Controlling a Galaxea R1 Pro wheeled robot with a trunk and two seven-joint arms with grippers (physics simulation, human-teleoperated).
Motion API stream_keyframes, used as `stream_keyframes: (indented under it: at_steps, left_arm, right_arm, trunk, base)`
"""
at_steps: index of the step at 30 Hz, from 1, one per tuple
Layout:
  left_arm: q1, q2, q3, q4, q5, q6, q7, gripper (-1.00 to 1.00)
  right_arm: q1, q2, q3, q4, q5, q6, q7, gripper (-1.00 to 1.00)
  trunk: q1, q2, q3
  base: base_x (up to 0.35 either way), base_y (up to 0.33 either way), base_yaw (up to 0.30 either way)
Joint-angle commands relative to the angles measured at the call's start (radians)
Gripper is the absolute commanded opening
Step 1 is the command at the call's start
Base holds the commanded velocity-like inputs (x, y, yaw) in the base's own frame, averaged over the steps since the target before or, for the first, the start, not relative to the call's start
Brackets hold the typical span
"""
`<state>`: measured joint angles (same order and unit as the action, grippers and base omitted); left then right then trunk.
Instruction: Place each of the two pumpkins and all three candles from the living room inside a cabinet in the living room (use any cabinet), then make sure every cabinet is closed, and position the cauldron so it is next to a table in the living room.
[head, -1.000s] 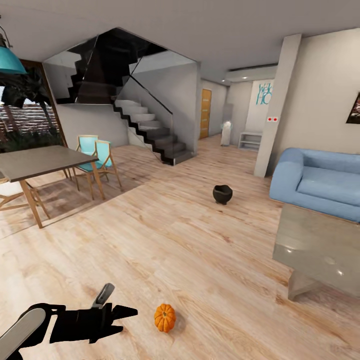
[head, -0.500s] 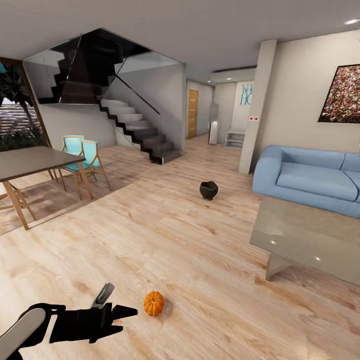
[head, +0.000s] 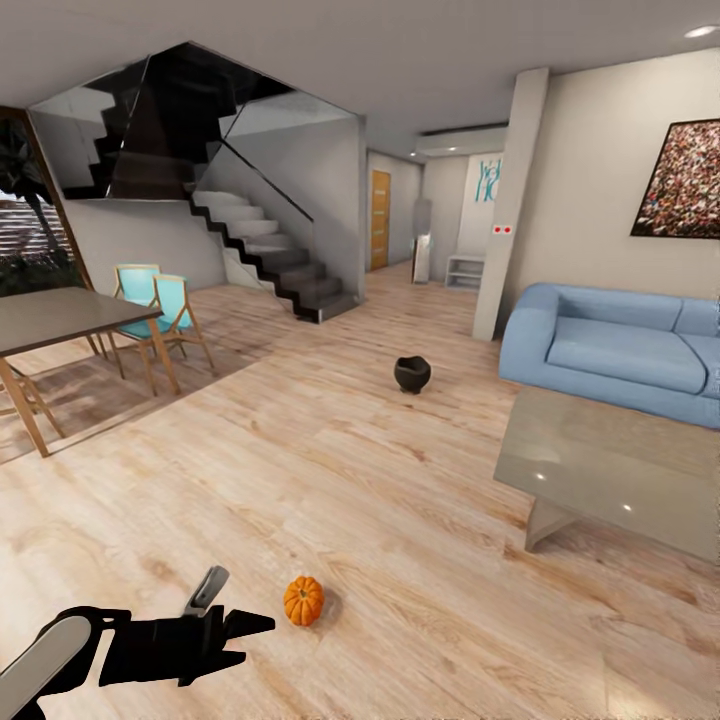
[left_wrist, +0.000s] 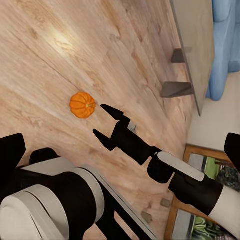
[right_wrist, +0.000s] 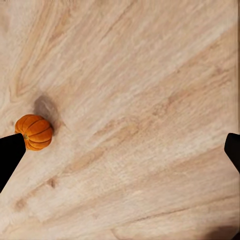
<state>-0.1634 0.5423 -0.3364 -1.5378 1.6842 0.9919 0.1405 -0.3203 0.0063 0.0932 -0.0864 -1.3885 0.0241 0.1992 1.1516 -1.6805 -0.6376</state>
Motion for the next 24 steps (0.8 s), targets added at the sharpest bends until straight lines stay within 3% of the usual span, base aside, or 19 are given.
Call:
stream_keyframes:
  at_steps: [1, 14, 24]
  left_arm:
    - [-0.001, 0.001, -0.001, -0.001, 0.011, 0.001, 0.010, 1.00]
    - [-0.001, 0.002, -0.001, -0.001, 0.011, 0.001, 0.009, 1.00]
    - [-0.001, 0.002, -0.001, -0.001, 0.011, 0.001, 0.009, 1.00]
  right_arm:
    - [-0.001, 0.000, 0.008, 0.001, -0.010, 0.001, 0.003, 1.00]
    - [-0.001, 0.000, 0.008, 0.001, -0.010, 0.002, 0.003, 1.00]
    - [0.000, 0.000, 0.008, 0.001, -0.010, 0.002, 0.004, 1.00]
  trunk:
    - [0.000, -0.001, -0.003]
    - [0.000, -0.001, -0.022]
    - [0.000, -0.001, -0.035]
  base:
    - [-0.008, 0.000, -0.068]
    - [-0.079, -0.052, -0.073]
    - [-0.030, -0.005, -0.176]
